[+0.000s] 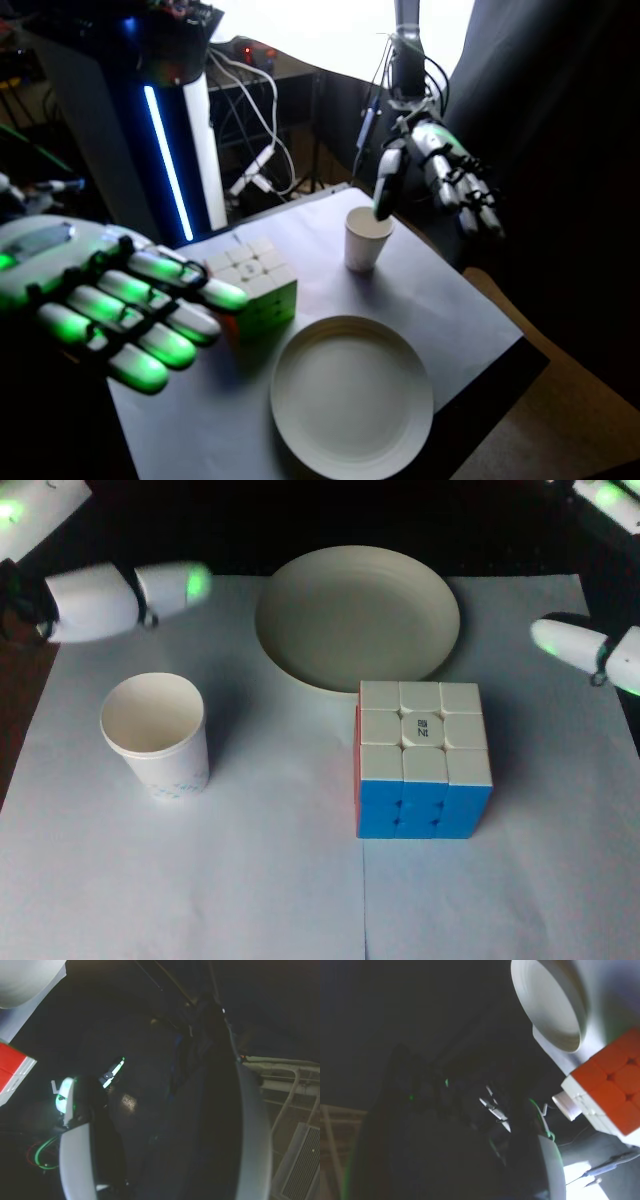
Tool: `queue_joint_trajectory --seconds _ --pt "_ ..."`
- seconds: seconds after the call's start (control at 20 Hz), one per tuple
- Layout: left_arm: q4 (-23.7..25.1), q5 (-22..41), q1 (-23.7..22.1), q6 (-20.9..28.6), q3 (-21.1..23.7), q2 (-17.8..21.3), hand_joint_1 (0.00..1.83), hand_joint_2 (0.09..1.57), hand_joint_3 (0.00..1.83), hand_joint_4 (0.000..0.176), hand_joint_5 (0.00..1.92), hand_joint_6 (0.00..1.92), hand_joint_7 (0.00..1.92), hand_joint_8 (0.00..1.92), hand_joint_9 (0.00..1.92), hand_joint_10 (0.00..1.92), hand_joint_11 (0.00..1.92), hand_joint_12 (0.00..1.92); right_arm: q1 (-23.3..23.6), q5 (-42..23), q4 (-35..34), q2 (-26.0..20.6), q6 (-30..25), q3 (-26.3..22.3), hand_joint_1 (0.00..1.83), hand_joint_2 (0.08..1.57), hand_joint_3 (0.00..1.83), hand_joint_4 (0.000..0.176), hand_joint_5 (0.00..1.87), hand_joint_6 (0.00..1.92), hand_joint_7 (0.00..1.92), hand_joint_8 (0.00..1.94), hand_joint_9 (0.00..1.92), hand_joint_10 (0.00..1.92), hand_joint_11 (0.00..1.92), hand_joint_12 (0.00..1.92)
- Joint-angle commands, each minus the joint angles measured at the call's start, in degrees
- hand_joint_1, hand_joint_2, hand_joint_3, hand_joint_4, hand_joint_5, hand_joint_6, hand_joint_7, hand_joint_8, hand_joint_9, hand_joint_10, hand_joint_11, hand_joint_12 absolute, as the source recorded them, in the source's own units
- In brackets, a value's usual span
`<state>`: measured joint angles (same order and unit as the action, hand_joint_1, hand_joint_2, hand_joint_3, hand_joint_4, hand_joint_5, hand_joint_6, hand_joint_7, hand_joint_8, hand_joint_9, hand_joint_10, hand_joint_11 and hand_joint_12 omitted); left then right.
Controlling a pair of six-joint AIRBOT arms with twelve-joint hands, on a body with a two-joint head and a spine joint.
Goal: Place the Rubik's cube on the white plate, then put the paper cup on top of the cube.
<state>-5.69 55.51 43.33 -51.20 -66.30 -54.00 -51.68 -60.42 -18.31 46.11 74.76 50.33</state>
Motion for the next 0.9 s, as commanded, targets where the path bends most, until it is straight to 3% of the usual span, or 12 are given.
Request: queue_joint_trajectory --seconds 0.0,0.15,0.2,0.25,0.3,0.35,0.4,0.45,0.65,0.75,0.8,0.85 --pt "-0.41 7.06 -0.37 0.16 -0.18 0.33 0.34 1.29 0.00 0.112 0.00 0.00 0.00 0.00 0.00 0.00 0.00 0.10 0.38 -6.90 1.12 -0.12 -1.04 0.34 0.37 1.24 0.00 0.016 0.00 0.00 0.00 0.00 0.00 0.00 0.00 0.41" --pt "-0.50 6.82 -0.37 0.16 -0.26 0.21 0.34 1.28 0.00 0.129 0.00 0.00 0.00 0.00 0.00 0.00 0.00 0.16 0.32 -6.89 1.19 -0.16 -1.30 0.52 0.38 1.24 0.00 0.038 0.00 0.00 0.00 0.00 0.00 0.00 0.00 0.51" --pt "-0.51 6.77 -0.37 0.15 -0.31 0.17 0.33 1.28 0.00 0.127 0.00 0.00 0.00 0.00 0.00 0.00 0.00 0.16 0.29 -6.89 1.29 -0.15 -1.72 0.50 0.43 1.25 0.00 0.014 0.00 0.00 0.00 0.00 0.00 0.00 0.00 0.52" --pt "-0.60 6.69 -0.37 0.15 -0.40 0.16 0.33 1.28 0.00 0.130 0.00 0.00 0.00 0.00 0.00 0.00 0.00 0.17 0.17 -6.91 1.79 -0.15 -2.92 0.51 0.42 1.24 0.00 0.015 0.00 0.00 0.00 0.00 0.01 0.00 0.00 0.49" --pt "-0.76 6.72 -0.35 0.15 -0.46 0.16 0.34 1.27 0.00 0.130 0.00 0.00 0.00 0.00 0.00 0.00 0.00 0.20 -0.14 -6.98 3.00 -0.20 -5.67 0.59 0.40 1.20 0.00 0.068 0.00 0.00 0.00 0.00 0.00 0.00 0.00 0.42" --pt "-0.87 6.80 -0.30 0.15 -0.49 0.16 0.32 1.27 0.00 0.131 0.00 0.00 0.00 0.00 0.00 0.00 0.00 0.20 -0.42 -7.11 4.27 -0.24 -6.89 0.69 0.41 1.21 0.00 0.089 0.00 0.00 0.00 0.00 0.00 0.00 0.00 0.33" --pt "-0.99 6.84 -0.24 0.15 -0.52 0.17 0.34 1.29 0.00 0.105 0.00 0.00 0.00 0.00 0.00 0.00 0.00 0.20 -0.76 -7.35 6.35 -0.30 -9.97 0.73 0.42 1.18 0.00 0.069 0.00 0.00 0.00 0.00 0.00 0.00 0.00 0.12" --pt "-1.14 6.86 -0.22 0.15 -0.54 0.19 0.34 1.31 0.00 0.083 0.00 0.00 0.00 0.00 0.00 0.00 0.00 0.16 -1.34 -7.66 8.84 -0.28 -14.62 1.05 0.44 1.14 0.00 0.047 0.00 0.00 0.00 0.00 0.03 0.01 0.00 0.27" --pt "-1.56 7.06 -0.12 0.14 -0.54 0.22 0.33 1.29 0.00 0.107 0.00 0.00 0.00 0.00 0.00 0.00 0.00 0.11 -2.86 -8.42 16.74 0.80 -26.17 1.63 0.55 1.08 0.00 0.074 0.00 0.00 0.00 0.00 0.04 0.00 0.00 0.23" --pt "-1.80 7.13 -0.08 0.13 -0.56 0.22 0.33 1.32 0.00 0.083 0.00 0.00 0.00 0.00 0.00 0.00 0.00 0.07 -2.97 -8.33 20.07 1.94 -28.59 1.77 0.52 1.01 0.00 0.060 0.00 0.00 0.00 0.00 0.00 0.00 0.00 0.26" --pt "-1.87 7.15 -0.08 0.13 -0.56 0.21 0.32 1.32 0.00 0.089 0.00 0.00 0.00 0.00 0.00 0.00 0.00 0.08 -3.76 -8.29 20.33 2.29 -29.00 2.03 0.57 1.01 0.00 0.046 0.00 0.00 0.00 0.00 0.00 0.00 0.00 0.25" --pt "-1.88 7.07 -0.12 0.13 -0.58 0.17 0.33 1.31 0.00 0.098 0.00 0.00 0.00 0.00 0.00 0.00 0.00 0.08 -4.62 -7.86 20.33 3.17 -29.26 2.63 0.61 1.04 0.00 0.005 0.00 0.00 0.00 0.00 0.00 0.00 0.00 0.47"
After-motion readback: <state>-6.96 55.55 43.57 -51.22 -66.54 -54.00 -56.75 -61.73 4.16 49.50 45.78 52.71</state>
